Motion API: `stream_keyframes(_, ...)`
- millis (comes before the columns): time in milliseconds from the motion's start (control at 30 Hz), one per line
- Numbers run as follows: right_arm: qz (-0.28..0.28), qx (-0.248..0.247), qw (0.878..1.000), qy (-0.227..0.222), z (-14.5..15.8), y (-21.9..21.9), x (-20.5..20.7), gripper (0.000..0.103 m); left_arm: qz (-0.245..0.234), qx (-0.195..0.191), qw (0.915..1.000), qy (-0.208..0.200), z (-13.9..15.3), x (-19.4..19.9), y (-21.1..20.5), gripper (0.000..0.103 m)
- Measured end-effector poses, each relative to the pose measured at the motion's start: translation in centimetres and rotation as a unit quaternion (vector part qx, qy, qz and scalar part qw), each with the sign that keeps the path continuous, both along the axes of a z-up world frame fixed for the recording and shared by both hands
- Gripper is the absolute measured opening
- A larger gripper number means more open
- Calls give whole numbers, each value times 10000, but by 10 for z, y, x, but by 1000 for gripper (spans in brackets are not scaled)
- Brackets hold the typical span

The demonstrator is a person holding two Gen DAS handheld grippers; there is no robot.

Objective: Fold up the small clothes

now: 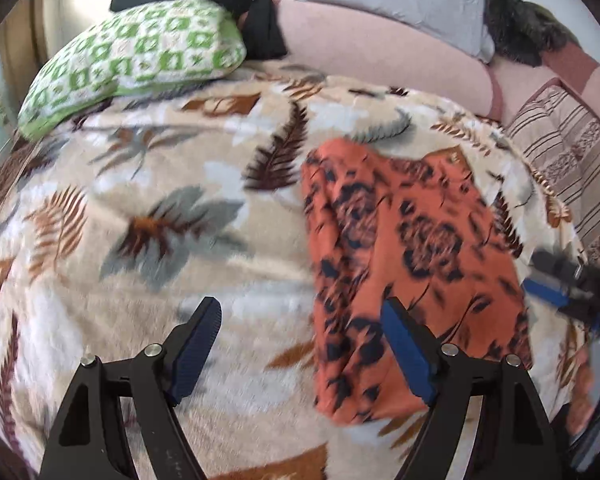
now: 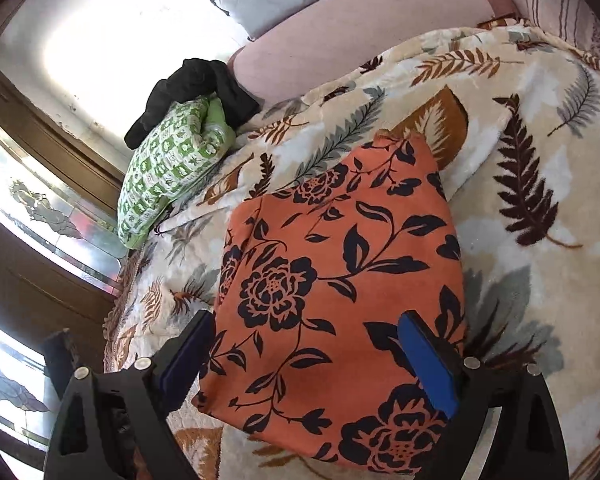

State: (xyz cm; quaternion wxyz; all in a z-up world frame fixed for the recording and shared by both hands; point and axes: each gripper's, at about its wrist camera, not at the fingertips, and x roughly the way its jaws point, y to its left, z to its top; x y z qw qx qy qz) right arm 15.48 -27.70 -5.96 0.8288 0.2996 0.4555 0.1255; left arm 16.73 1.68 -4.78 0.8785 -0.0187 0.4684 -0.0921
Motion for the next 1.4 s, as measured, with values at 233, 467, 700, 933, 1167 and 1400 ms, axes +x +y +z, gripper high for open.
stream_keyframes(233, 109, 312, 9994, -59, -21, -3, -16, 94, -243, -191, 9995, 111, -10, 78, -25, 82)
stream_keyframes(467, 197, 610, 9979, -85, -33, -8, -17, 94, 288, -358, 9960, 769, -58, 101, -13, 95)
stream_keyframes(700, 10, 190, 9993, -320, -3, -1, -37, 94, 163, 279, 9994, -135, 3, 25, -20, 94)
stream_keyframes(933, -380, -293, 9970, -604, 25, 11, -98, 94, 330, 177, 9982, -458, 37, -48, -1, 94)
stream_keyframes(1167, -563, -1073, 9906, -631, 21, 28, -151, 94, 416, 282, 9971, -580, 45, -94, 8, 94)
stream_keyframes(1400, -540, -1670, 9813, -792, 27, 37, -168, 98, 553, 366, 9969, -430, 38, -115, 7, 94)
